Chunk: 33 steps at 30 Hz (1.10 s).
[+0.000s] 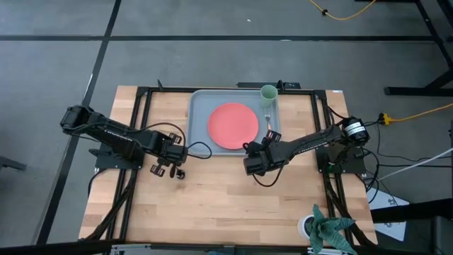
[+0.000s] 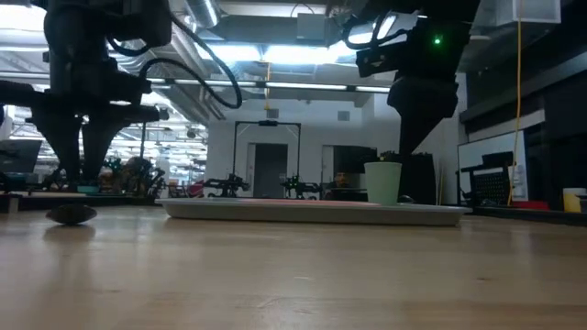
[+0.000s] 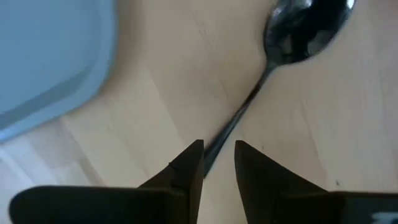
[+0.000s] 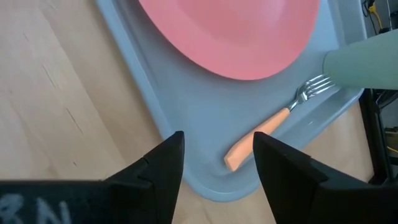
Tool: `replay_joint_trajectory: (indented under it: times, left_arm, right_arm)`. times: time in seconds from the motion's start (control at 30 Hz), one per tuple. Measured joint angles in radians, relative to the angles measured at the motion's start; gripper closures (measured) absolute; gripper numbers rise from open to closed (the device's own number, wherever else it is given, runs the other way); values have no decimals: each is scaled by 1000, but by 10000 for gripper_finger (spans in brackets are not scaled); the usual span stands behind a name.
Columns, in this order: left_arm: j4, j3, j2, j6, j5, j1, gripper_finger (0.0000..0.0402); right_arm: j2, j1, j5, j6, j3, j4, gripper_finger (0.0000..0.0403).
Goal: Pick and place plate/cup/fork/spoon on tray
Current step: Put the black spoon on the blue tray on the left side of the orange plate
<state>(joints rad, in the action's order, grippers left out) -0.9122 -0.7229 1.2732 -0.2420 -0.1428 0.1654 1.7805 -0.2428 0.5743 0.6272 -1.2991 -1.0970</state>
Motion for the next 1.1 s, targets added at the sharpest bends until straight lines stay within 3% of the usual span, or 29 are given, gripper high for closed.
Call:
replay_joint_trajectory:
  times: [0.2, 0.83, 0.93, 1.1]
  left_arm:
    - [98, 42, 45, -81, 65, 22, 317]
    - [171, 37, 243, -83, 52, 47, 318]
    - [178, 37, 243, -82, 52, 48, 332]
    - [181, 27, 246, -30, 65, 48, 391]
  right_arm:
    - [0, 0, 0, 0, 0, 6, 207]
    - [0, -1, 0, -6, 0, -22, 207]
    - [0, -1, 0, -8, 0, -23, 207]
    - [0, -1, 0, -28, 0, -23, 207]
